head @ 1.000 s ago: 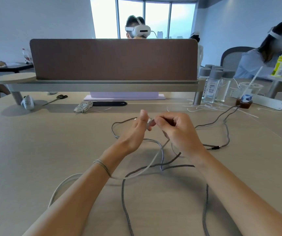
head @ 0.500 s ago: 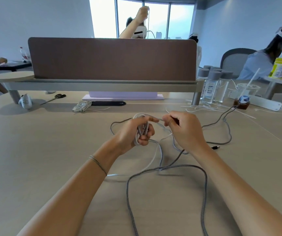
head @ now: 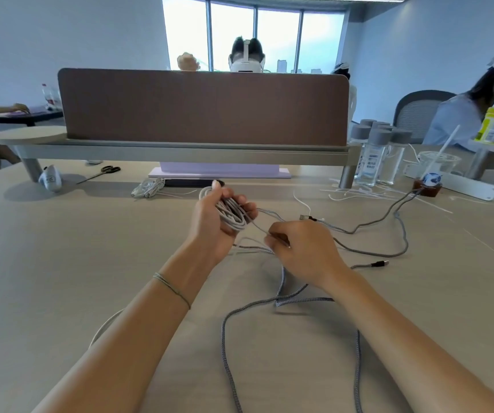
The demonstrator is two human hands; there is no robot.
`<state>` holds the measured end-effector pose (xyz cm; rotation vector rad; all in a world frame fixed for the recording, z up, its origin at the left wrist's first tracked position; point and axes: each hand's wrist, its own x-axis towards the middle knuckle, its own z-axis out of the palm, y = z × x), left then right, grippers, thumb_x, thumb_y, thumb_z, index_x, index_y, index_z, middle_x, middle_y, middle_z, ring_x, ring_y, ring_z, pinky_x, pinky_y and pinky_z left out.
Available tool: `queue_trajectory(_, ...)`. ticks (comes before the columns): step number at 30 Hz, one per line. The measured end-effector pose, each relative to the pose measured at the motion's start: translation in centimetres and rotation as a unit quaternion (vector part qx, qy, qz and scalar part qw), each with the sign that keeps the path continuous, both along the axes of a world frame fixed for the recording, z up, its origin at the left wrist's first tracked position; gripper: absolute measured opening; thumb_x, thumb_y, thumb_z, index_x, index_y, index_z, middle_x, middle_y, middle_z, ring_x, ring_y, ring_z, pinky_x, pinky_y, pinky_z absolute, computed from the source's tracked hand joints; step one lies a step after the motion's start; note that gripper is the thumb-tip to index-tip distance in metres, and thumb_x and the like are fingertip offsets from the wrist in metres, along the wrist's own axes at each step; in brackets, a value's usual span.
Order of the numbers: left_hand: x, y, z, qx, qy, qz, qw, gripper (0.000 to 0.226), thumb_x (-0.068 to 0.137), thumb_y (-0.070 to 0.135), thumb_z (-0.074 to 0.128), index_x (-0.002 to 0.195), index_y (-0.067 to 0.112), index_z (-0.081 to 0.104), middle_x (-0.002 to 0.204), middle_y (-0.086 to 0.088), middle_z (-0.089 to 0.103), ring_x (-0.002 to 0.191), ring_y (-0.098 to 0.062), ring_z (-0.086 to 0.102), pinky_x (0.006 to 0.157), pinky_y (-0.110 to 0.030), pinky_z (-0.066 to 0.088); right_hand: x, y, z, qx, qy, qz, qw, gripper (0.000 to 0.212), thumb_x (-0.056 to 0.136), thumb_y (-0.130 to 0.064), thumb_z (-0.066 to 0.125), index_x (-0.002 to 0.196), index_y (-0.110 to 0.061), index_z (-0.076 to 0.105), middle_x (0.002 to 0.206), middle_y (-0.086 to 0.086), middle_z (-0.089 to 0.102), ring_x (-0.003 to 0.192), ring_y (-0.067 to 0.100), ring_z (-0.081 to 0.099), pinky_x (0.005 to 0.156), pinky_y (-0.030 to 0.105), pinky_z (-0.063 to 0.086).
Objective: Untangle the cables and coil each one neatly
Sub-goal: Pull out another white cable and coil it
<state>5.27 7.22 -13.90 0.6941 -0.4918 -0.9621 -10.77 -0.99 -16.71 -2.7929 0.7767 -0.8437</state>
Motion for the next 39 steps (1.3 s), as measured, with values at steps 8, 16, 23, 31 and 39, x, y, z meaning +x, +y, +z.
queue_trajectory(8, 1.3, 0.0, 0.6, 0.001, -0.013, 0.13, 0.991, 0.03, 0.105, 0.037, 0.046, 0.086, 0.014, 0.046, 0.066, -0.002, 0.046, 0.054, -0.013, 0.041, 0.048, -0.024, 0.038, 0.3, 2.4, 0.3, 0.09, 0.015, 0.118, 0.989, 0.033, 0.097, -0.03, 0.061, 0.13, -0.036, 0.066, 0.065, -0.017, 0.054, 0.063, 0.005, 0.051, 0.062, 0.017, 0.038)
queue_trajectory(16, 2.4, 0.3, 0.9, 0.02, -0.203, 0.243, 0.948, 0.031, 0.104, 0.042, 0.047, 0.083, 0.019, 0.042, 0.064, 0.007, 0.046, 0.056, -0.009, 0.039, 0.054, -0.026, 0.037, -0.4, 4.2, 1.6, 0.295, -0.047, 0.166, 0.94, 0.023, 0.104, -0.027, 0.055, 0.097, -0.016, 0.074, 0.058, 0.002, 0.054, 0.057, 0.017, 0.049, 0.061, 0.033, 0.041)
queue_trajectory(23, 0.9, 0.1, -1.3, 0.131, -0.543, 0.264, 0.786, 0.073, 0.09, 0.076, 0.023, 0.09, 0.006, 0.047, 0.071, 0.008, 0.046, 0.061, -0.01, 0.039, 0.056, -0.03, 0.035, -0.8, 6.5, 3.6, 0.25, -0.044, 0.247, 0.935, 0.022, 0.098, -0.02, 0.063, 0.079, -0.018, 0.075, 0.061, -0.001, 0.062, 0.057, 0.021, 0.054, 0.06, 0.04, 0.046)
queue_trajectory(31, -0.7, -0.8, -2.5, 0.175, -0.554, -0.019, 0.814, 0.11, 0.064, 0.097, -0.006, 0.08, 0.009, 0.058, 0.087, -0.002, 0.059, 0.065, -0.008, 0.042, 0.073, -0.034, 0.034, -2.1, 2.3, 4.3, 0.391, -0.258, 0.199, 0.861, 0.031, 0.106, -0.013, 0.049, 0.089, -0.009, 0.075, 0.053, 0.001, 0.036, 0.046, 0.017, 0.034, 0.049, 0.033, 0.043)
queue_trajectory(39, -1.9, 0.1, -1.7, 0.115, -0.579, -0.151, 0.793, 0.05, 0.087, 0.054, 0.056, 0.08, 0.005, 0.052, 0.073, -0.005, 0.057, 0.057, -0.013, 0.04, 0.052, -0.026, 0.035, -1.7, 1.2, 3.8, 0.328, -0.315, 0.102, 0.885, 0.031, 0.105, -0.02, 0.053, 0.081, -0.014, 0.071, 0.046, -0.008, 0.039, 0.043, 0.018, 0.029, 0.044, 0.036, 0.03)
